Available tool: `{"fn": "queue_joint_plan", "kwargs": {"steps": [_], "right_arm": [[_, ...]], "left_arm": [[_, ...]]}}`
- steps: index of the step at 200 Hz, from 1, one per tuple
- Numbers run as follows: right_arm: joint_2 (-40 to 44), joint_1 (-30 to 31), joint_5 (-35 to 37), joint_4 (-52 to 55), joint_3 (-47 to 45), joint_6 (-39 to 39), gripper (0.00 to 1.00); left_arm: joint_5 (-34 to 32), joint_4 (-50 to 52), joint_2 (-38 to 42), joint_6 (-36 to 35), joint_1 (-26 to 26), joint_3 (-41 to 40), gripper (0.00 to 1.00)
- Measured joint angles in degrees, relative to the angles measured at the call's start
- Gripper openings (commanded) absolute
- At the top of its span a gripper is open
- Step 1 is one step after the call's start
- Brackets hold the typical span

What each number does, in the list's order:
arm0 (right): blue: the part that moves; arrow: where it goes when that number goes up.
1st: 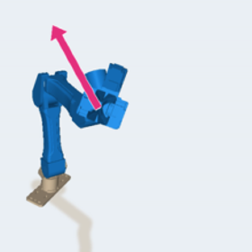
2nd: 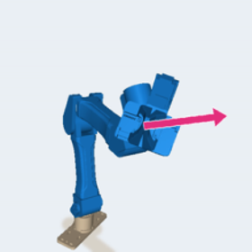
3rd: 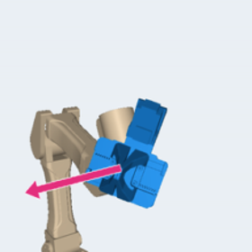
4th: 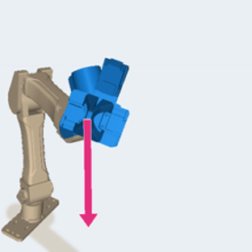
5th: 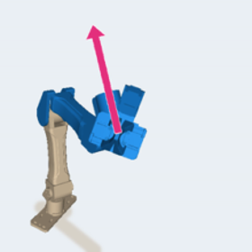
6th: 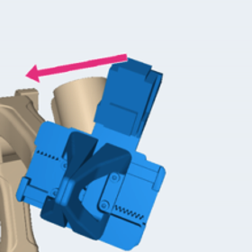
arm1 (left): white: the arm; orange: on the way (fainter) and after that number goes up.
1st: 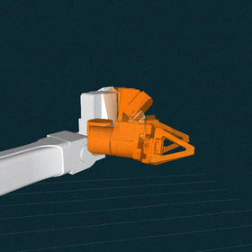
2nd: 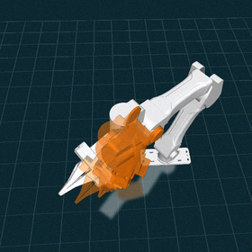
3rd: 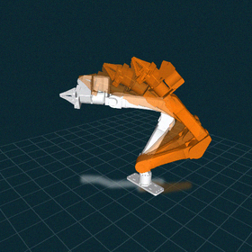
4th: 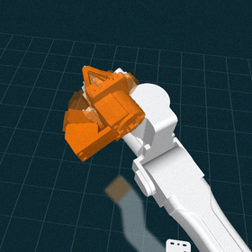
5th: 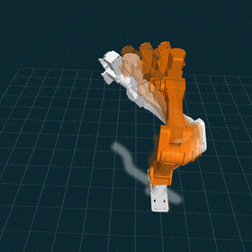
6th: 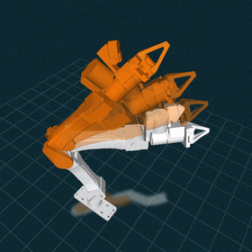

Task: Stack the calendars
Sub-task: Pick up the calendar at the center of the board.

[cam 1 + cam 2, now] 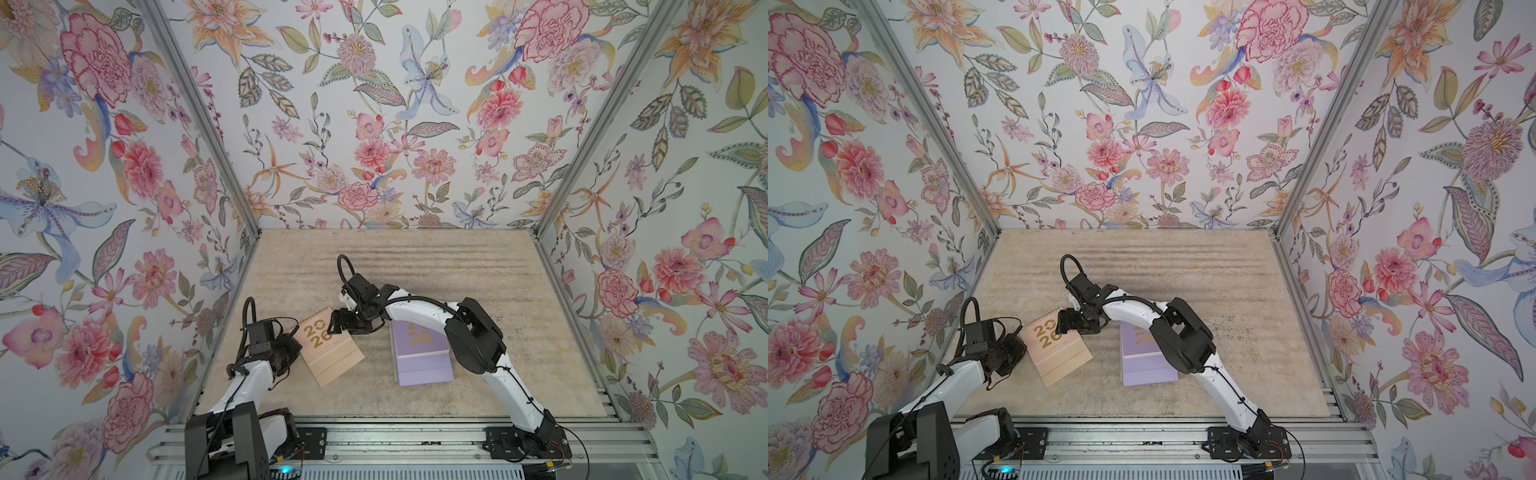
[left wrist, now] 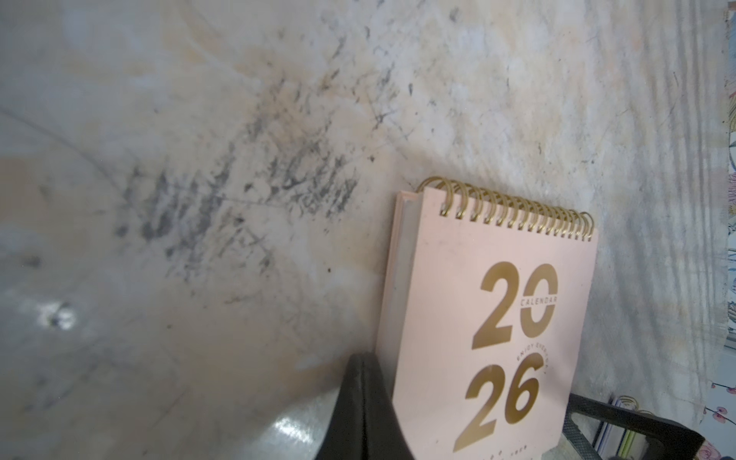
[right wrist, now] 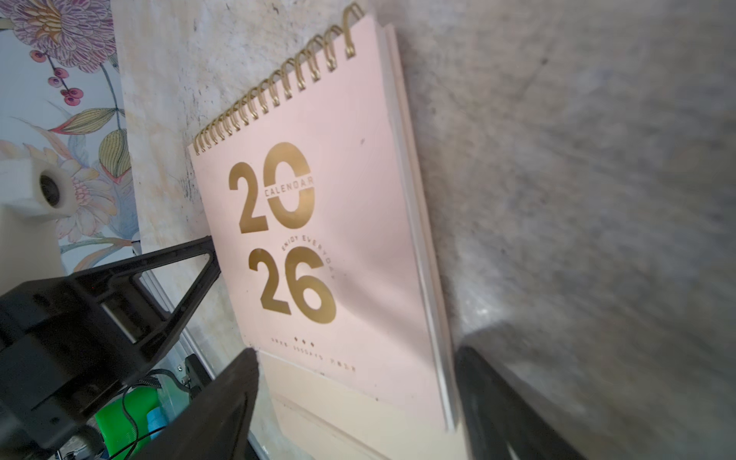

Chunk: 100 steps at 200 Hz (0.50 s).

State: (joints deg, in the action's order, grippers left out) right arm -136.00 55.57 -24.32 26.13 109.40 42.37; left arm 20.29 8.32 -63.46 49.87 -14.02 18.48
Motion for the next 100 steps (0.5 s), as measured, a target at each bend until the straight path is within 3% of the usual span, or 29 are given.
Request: {"fn": "queue_joint_plan", "kwargs": {"steps": [39, 100], "right_arm": [[-0.11, -0.22, -1.79, -3.56, -1.31, 2.47, 0.81], [2.54, -1.88, -6.93, -26.93, -14.47, 12.59, 0.73]], "left_arm": [[0.50, -3.52, 0.07, 0.00, -0.59, -1.49, 0.00], [-0.57, -5.53, -0.81, -0.02, -1.44, -1.53, 0.00]]}}
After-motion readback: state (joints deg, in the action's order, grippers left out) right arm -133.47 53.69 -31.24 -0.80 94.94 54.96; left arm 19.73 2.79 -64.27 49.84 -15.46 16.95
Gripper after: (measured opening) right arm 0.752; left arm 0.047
